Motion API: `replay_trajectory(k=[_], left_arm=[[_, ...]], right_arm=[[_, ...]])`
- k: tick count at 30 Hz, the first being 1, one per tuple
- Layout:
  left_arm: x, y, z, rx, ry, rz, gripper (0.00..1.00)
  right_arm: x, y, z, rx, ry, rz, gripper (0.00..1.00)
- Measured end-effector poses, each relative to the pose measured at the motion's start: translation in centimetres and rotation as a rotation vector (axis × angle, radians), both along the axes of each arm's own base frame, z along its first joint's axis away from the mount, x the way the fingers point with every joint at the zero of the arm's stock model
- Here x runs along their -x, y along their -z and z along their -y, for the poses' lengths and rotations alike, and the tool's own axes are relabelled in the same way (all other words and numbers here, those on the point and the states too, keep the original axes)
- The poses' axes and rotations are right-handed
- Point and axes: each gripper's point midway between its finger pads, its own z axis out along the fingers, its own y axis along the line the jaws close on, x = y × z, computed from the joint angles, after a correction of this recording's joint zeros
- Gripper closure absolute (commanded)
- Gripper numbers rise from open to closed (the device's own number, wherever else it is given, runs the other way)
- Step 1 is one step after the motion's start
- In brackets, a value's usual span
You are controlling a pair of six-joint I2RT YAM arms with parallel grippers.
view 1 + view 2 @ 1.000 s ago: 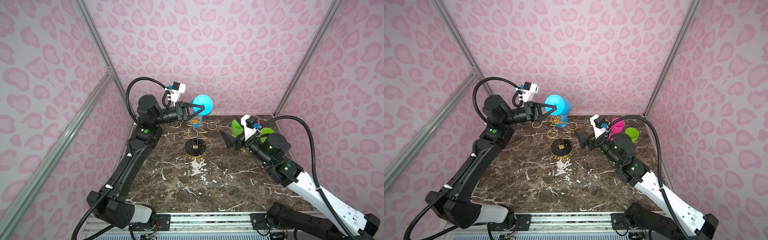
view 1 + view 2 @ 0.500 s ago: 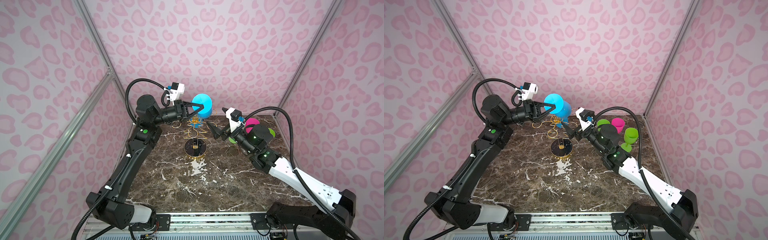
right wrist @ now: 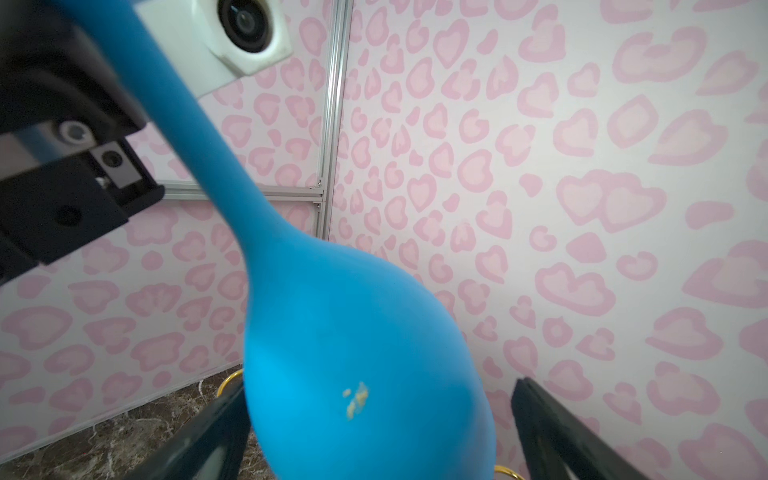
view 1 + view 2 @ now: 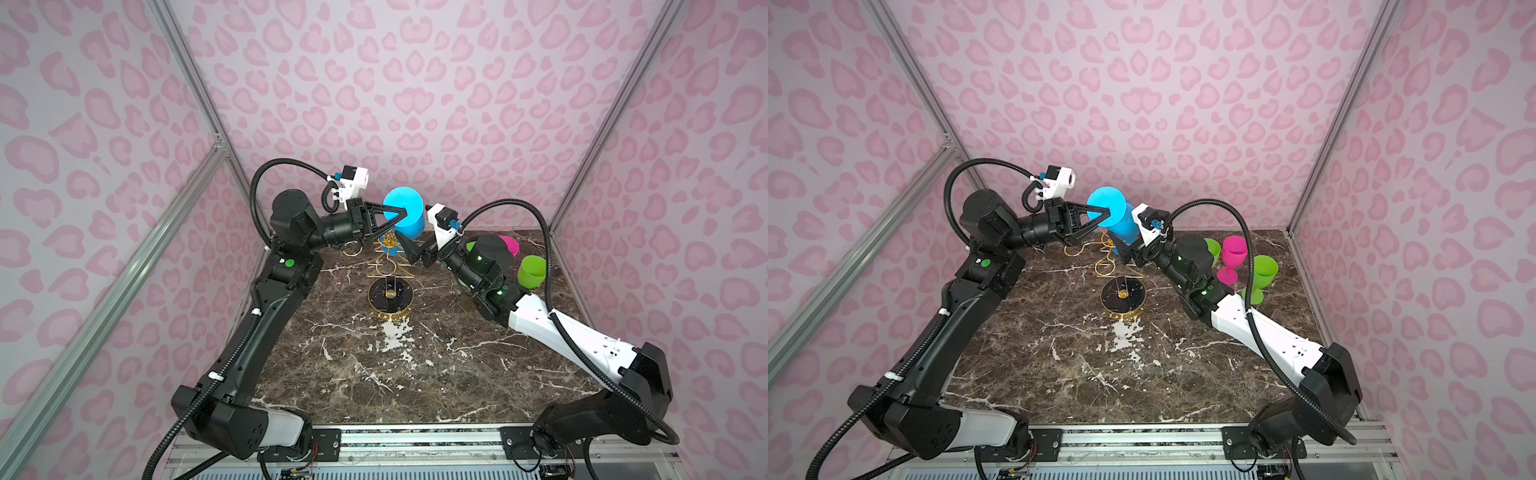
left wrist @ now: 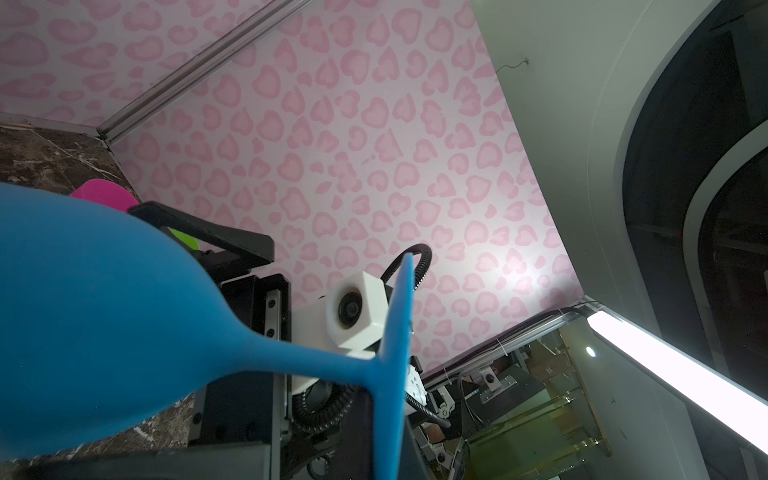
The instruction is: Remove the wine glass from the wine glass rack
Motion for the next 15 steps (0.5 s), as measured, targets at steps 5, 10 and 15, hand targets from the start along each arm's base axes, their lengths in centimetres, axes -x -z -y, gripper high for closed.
replay_trajectory(k=[5, 10, 15], left_arm=[[0.3, -0.2, -0.1, 0.006, 0.0, 0.004, 0.97], [0.3, -0.1, -0.1, 0.009, 0.002, -0.009, 0.96], [0.3, -0.2, -0.1, 0.013, 0.008, -0.015, 0.97]], right_arm=[[-0.5, -0.3, -0.5, -0.024, -0.002, 0.004, 0.02], [-0.8, -0.1, -0.8, -0.034, -0.006, -0.004, 0.03], [-0.7, -0.5, -1.4, -0.041, -0.018, 0.002, 0.04]])
